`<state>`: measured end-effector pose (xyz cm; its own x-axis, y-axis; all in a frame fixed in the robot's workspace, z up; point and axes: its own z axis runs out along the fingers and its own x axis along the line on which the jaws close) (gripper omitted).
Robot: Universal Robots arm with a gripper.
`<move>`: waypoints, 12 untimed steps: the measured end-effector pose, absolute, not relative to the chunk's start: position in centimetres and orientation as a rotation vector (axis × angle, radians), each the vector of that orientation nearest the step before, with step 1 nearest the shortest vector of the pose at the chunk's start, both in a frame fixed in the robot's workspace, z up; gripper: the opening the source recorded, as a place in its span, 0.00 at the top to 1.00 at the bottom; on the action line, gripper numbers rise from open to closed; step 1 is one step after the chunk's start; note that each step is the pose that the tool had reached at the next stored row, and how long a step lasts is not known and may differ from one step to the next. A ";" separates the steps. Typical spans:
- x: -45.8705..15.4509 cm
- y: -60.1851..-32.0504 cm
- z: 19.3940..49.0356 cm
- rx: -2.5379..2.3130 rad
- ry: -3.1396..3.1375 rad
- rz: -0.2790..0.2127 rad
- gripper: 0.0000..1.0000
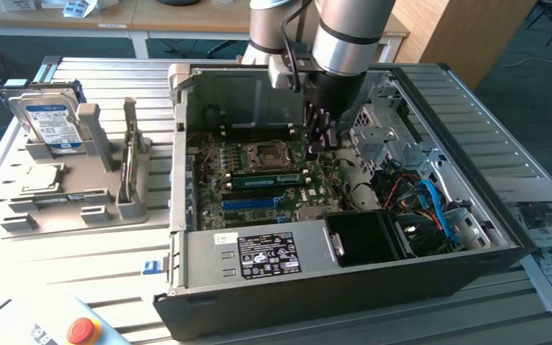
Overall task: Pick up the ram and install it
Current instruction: 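Press down the ram until it locks into place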
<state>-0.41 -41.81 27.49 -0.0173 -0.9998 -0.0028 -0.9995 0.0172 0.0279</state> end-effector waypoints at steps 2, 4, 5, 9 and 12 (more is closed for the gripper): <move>-0.4 -41.8 27.1 2.190 -2.228 -0.034 0.90; -0.4 -41.8 26.8 2.190 -2.228 -0.034 0.90; -0.4 -41.8 26.6 2.190 -2.228 -0.034 0.90; -0.4 -41.8 25.9 2.190 -2.228 -0.034 0.90; -0.4 -41.8 25.5 2.190 -2.228 -0.034 0.90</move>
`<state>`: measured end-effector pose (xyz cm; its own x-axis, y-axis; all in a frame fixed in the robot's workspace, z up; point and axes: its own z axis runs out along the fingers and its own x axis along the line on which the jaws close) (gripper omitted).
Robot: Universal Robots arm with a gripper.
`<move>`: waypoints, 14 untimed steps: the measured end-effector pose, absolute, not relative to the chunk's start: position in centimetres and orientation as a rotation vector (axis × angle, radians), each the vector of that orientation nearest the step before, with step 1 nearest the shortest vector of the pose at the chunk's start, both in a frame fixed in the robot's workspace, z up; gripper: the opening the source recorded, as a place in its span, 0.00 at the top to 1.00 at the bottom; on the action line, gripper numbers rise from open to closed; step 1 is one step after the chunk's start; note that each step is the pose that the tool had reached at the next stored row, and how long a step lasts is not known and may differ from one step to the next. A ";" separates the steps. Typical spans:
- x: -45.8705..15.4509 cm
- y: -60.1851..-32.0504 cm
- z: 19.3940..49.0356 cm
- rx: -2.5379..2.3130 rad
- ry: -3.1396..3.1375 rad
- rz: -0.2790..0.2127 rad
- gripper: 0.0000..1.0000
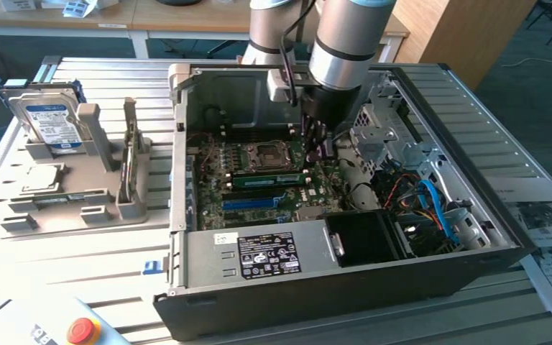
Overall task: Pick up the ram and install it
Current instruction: 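Press down the ram until it locks into place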
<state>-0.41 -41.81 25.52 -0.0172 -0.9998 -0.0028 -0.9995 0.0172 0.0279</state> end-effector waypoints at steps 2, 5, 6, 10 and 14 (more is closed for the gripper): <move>-0.4 -41.8 25.5 2.190 -2.228 -0.034 0.90; -0.4 -41.8 25.5 2.190 -2.228 -0.034 0.90; -0.4 -41.7 25.5 2.190 -2.228 -0.034 0.90; -0.4 -41.4 25.4 2.190 -2.228 -0.034 0.90; -0.4 -41.2 25.4 2.190 -2.228 -0.034 0.90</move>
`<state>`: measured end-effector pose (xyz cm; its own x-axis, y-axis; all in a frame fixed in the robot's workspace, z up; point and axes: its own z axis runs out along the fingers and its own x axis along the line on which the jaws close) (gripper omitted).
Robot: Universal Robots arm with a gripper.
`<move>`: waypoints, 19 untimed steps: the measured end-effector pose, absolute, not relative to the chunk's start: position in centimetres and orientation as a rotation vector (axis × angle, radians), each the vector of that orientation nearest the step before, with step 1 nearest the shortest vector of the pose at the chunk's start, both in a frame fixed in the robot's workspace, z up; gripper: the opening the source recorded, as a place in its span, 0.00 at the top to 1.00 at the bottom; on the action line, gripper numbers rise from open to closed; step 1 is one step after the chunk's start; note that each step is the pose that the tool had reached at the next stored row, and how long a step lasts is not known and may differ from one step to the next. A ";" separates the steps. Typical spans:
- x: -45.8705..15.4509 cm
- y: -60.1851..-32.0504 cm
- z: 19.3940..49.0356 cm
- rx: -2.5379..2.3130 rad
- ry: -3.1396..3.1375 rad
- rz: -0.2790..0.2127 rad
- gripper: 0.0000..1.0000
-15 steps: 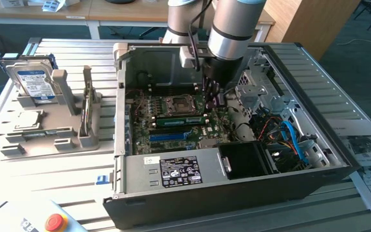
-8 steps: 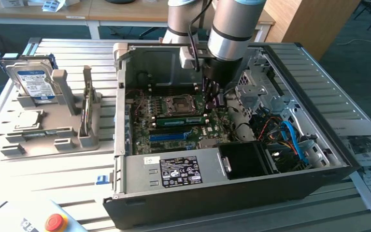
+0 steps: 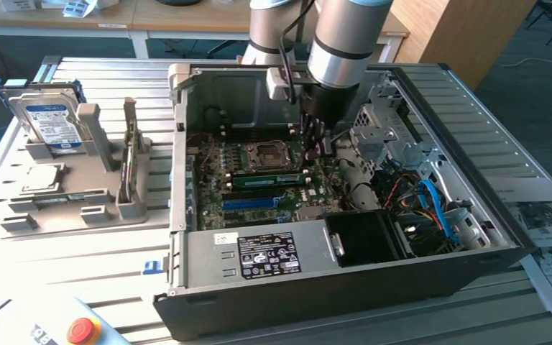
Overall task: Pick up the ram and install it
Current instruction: 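Press down the ram until it locks into place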
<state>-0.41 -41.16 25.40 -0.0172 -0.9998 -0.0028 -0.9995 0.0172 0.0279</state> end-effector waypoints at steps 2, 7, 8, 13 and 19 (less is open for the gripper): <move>-0.4 -41.1 25.4 2.190 -2.228 -0.034 0.90; -0.4 -41.1 25.3 2.190 -2.228 -0.034 0.90; -0.4 -41.1 25.1 2.190 -2.228 -0.034 0.90; -0.4 -41.1 24.4 2.190 -2.228 -0.034 0.90; -0.4 -41.1 24.0 2.190 -2.228 -0.034 0.90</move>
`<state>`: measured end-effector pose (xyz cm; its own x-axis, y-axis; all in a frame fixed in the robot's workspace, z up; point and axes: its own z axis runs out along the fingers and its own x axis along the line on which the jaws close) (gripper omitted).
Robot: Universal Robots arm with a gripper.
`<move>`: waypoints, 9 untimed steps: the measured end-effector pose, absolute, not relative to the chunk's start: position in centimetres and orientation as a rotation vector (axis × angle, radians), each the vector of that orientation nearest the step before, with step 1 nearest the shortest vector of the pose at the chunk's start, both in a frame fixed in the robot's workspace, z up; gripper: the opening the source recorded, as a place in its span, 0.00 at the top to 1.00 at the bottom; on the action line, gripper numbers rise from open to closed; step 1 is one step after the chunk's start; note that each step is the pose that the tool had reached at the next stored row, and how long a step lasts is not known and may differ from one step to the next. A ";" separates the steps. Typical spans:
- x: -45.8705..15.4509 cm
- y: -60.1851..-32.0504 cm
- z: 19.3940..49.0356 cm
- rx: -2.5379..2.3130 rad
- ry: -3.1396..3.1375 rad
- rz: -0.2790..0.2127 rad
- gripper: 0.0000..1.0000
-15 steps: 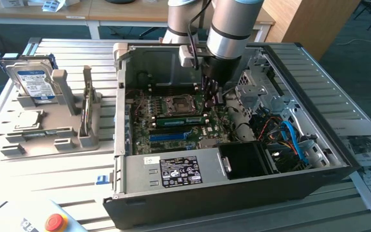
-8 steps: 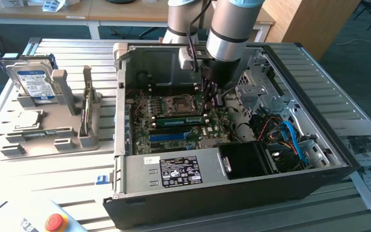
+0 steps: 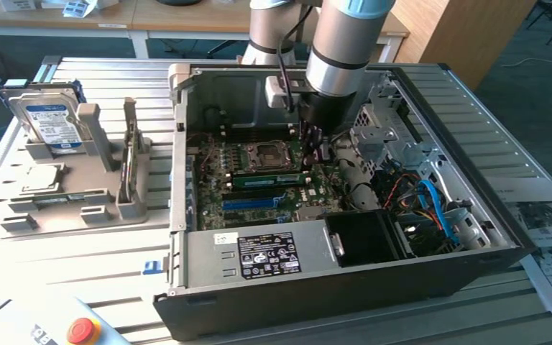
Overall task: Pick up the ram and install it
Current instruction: 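Press down the ram until it locks into place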
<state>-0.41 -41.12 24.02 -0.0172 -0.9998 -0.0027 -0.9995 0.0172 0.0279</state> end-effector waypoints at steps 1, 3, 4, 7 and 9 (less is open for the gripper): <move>-0.4 -41.1 24.0 2.190 -2.228 -0.034 0.90; -0.4 -41.1 24.0 2.190 -2.228 -0.034 0.90; -0.3 -41.1 24.0 2.190 -2.228 -0.034 0.90; -0.2 -41.1 24.0 2.190 -2.228 -0.034 0.90; -0.2 -41.1 24.0 2.190 -2.228 -0.034 0.90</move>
